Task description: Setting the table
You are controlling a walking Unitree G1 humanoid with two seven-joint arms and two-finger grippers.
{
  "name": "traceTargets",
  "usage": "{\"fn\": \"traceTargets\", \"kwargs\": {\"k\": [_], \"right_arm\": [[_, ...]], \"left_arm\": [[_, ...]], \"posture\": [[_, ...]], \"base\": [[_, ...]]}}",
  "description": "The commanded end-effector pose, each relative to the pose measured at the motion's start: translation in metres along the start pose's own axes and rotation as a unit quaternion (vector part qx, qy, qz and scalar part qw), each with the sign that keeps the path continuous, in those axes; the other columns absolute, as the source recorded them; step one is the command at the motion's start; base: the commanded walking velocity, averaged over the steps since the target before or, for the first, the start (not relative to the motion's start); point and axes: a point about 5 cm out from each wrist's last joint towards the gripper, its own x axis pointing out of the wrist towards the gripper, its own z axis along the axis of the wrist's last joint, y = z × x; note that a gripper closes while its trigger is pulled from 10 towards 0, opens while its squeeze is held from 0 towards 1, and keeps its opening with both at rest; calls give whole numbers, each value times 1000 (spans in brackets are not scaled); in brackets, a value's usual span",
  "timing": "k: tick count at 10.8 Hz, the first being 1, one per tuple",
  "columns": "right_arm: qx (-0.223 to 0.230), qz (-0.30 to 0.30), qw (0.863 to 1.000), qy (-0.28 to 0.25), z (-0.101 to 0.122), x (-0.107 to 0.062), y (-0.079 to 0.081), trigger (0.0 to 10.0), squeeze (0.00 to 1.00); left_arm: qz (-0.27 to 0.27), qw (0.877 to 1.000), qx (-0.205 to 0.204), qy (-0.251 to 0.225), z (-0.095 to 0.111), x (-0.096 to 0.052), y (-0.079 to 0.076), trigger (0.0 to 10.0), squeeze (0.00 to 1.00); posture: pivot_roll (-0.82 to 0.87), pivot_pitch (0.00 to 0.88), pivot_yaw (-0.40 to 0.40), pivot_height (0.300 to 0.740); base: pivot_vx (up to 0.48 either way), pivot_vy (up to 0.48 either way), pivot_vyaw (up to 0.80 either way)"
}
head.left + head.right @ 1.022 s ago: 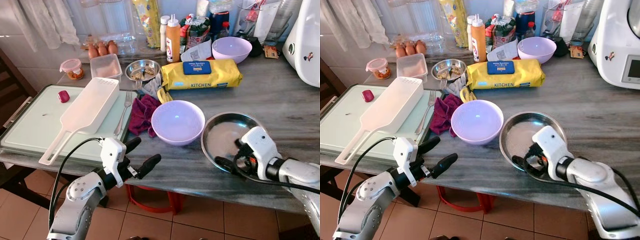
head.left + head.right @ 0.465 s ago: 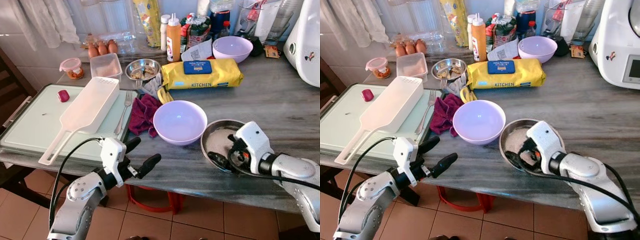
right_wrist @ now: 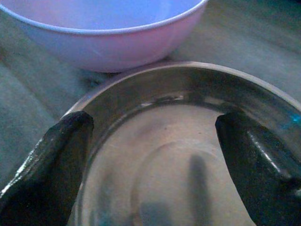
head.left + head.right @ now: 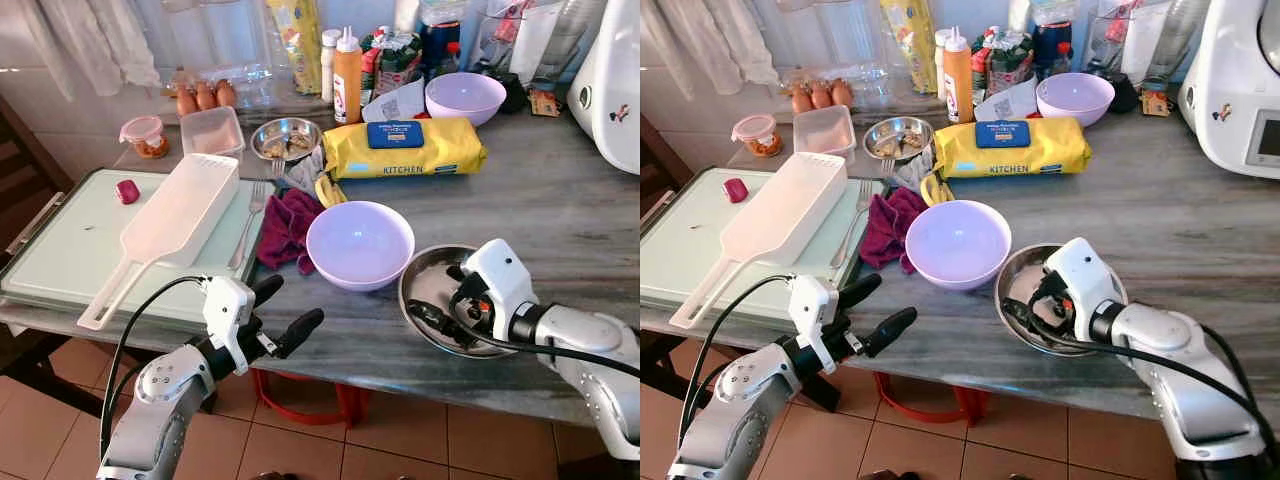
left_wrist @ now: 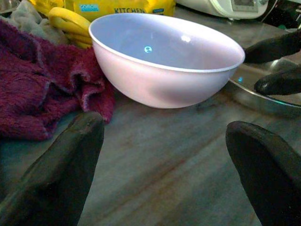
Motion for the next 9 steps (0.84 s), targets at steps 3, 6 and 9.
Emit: {"fn": "traceTargets", "kwargs": {"k": [3,6,9], "right_arm": [[-11,-12,1000,2,0,-5,-4,10000,0],[-39,-31,997,-53,14,-11,-6,10000,0],[-35,-100,975,-193,45,-16,-1,10000,0]], "left_arm": [[7,1000,1,14,-6,-4,2,10000,0],[5,1000,4,11,-4,-3,3,10000,0],[5,1000,-1,-1,-2,-5,2,10000,0]], "posture": [[-114,111,87,740],[-114,107,88,740],[-118,99,88,740]], "base": [[0,0,0],[0,0,0],[0,0,0]]}}
